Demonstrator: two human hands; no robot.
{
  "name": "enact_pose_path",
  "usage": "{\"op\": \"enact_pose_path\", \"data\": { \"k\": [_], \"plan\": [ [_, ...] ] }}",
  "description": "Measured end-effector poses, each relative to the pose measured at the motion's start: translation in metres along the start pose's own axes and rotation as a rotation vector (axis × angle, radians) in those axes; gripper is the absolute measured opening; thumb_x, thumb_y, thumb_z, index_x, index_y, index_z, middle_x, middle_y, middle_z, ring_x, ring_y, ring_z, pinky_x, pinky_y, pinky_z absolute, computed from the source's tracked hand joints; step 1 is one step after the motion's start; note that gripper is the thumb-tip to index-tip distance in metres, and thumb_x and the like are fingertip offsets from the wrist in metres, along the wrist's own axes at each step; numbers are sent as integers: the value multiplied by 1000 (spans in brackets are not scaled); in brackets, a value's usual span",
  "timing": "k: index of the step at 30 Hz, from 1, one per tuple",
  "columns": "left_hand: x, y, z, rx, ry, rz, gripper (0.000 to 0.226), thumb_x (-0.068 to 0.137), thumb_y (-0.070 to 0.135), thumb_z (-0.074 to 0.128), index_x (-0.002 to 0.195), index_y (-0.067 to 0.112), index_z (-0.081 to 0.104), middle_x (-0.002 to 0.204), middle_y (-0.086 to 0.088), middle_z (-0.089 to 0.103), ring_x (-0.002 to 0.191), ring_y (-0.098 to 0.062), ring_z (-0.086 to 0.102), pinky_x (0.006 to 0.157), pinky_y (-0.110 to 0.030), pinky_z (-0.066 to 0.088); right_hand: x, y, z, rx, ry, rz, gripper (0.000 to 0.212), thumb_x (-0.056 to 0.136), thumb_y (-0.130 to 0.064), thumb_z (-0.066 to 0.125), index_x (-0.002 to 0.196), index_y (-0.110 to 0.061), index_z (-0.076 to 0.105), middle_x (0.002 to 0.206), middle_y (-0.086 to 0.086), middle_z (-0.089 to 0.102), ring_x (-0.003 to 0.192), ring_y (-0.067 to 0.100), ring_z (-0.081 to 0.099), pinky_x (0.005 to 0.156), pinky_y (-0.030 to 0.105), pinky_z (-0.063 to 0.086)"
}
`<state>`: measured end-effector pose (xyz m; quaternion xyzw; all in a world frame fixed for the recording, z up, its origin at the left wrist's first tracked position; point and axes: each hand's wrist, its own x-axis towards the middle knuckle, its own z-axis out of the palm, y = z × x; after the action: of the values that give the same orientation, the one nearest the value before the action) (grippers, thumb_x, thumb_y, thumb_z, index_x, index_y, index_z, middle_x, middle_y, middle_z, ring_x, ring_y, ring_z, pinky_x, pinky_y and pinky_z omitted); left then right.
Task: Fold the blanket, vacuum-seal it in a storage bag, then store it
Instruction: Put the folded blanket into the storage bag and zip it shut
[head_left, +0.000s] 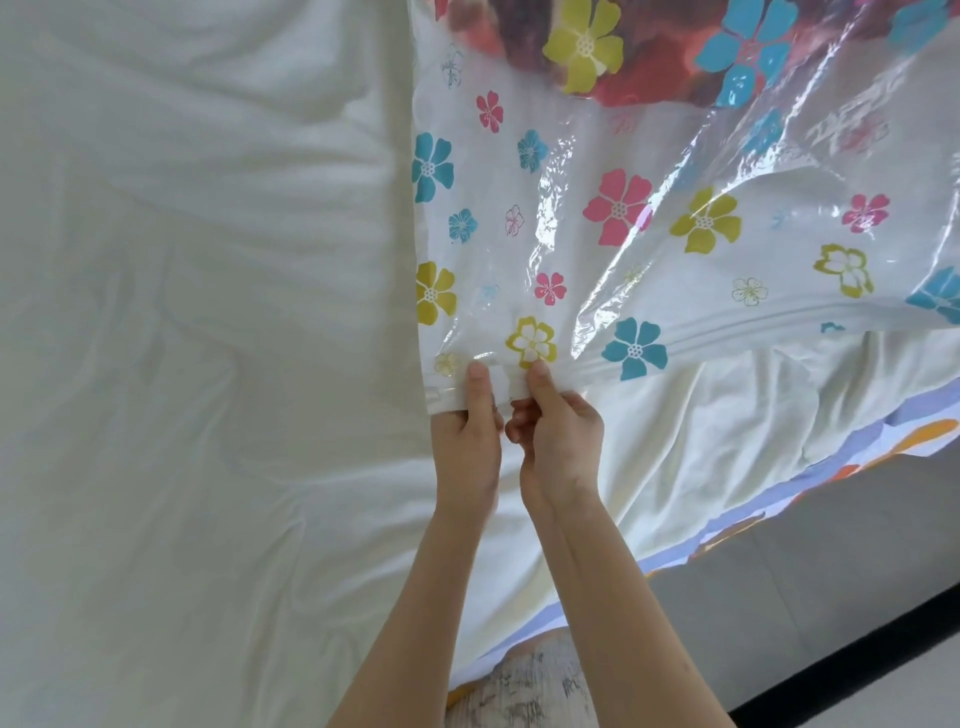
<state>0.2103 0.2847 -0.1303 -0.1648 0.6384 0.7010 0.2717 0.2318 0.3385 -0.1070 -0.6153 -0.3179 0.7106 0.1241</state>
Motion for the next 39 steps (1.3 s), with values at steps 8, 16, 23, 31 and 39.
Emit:
{"op": "enact_pose_path", "data": {
  "k": [8,16,23,31,39],
  "plan": [
    [1,-1,-8,132,39,-23,35,98,27,47,76,1,54,49,5,50,45,-9,48,42,-20,39,-3,3,-1,-205,-270,17,30,85,-19,69,64,0,58,49,3,44,49,16,39,46,22,33],
    [4,5,-13,146,-45,57,23,98,13,47,87,27,63,72,15,69,73,-2,65,68,-23,52,-1,6,7,-68,-182,64,17,86,-7,66,72,-1,57,59,7,41,55,20,35,47,22,32],
    [3,8,-15,146,-71,18,21,97,13,49,84,25,62,62,7,55,52,-6,48,56,-28,43,1,-2,6,-5,-136,91,21,85,0,65,67,-6,56,52,0,33,39,9,28,36,18,30],
    [4,6,-17,142,-119,26,14,85,33,50,82,20,55,70,-7,44,53,-8,37,51,-27,32,9,-8,-1,27,-73,111,17,81,1,68,71,-6,56,54,0,32,43,10,26,36,19,25],
    [5,8,-18,64,-97,44,9,88,26,52,78,24,52,67,-3,34,49,-6,29,46,-23,23,17,-20,-12,-32,-82,116,12,81,-19,71,80,-8,67,54,-2,39,46,10,30,38,20,26]
  ]
}}
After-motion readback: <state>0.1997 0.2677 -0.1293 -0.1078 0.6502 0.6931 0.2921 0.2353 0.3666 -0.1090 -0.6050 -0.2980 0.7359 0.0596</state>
